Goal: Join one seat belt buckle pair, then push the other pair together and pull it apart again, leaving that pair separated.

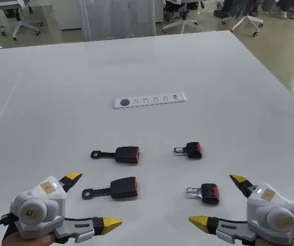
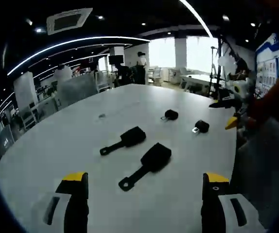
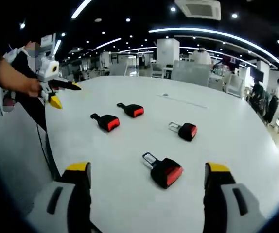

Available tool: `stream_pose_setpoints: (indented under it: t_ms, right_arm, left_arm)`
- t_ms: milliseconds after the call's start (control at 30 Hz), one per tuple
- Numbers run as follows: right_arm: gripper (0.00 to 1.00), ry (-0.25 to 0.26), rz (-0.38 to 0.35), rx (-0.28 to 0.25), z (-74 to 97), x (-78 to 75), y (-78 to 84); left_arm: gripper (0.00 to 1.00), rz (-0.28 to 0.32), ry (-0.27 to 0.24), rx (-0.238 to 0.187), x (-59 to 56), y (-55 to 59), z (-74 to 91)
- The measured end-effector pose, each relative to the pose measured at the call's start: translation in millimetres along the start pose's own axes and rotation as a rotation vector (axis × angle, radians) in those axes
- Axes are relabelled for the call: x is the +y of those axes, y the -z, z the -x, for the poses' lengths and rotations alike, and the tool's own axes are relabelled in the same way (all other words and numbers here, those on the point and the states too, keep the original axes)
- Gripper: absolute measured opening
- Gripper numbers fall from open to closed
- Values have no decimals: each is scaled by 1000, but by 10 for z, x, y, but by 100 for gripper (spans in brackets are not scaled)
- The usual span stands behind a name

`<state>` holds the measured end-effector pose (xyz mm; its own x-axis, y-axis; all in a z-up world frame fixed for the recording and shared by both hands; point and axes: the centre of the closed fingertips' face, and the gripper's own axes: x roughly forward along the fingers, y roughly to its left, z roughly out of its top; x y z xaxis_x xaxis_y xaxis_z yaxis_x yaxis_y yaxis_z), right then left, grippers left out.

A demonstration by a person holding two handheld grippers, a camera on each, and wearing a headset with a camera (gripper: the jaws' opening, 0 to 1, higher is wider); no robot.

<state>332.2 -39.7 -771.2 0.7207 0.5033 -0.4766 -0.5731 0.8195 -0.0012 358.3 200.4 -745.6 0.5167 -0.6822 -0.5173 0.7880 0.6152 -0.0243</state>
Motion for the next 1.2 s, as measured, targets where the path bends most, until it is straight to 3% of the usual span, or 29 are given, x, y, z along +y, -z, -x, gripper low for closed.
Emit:
stream_pose_setpoints:
  t_ms: [367,500,867,1200]
  right_arm:
    - [98,0,-11,0,53,-25,28]
    - [97,4,-17,8,57,-49,55]
    - [96,-7,-9,3,63,-26,53]
    - [96,-12,-17,23,80,-17,160]
  left_arm:
    - [100,25,-13,18,19,89,-6]
    - [100,20,-9,11,-17,71,-9]
    - [100,25,-27,10,21,86,61]
    - [100,33,-37,25,-12,194,123]
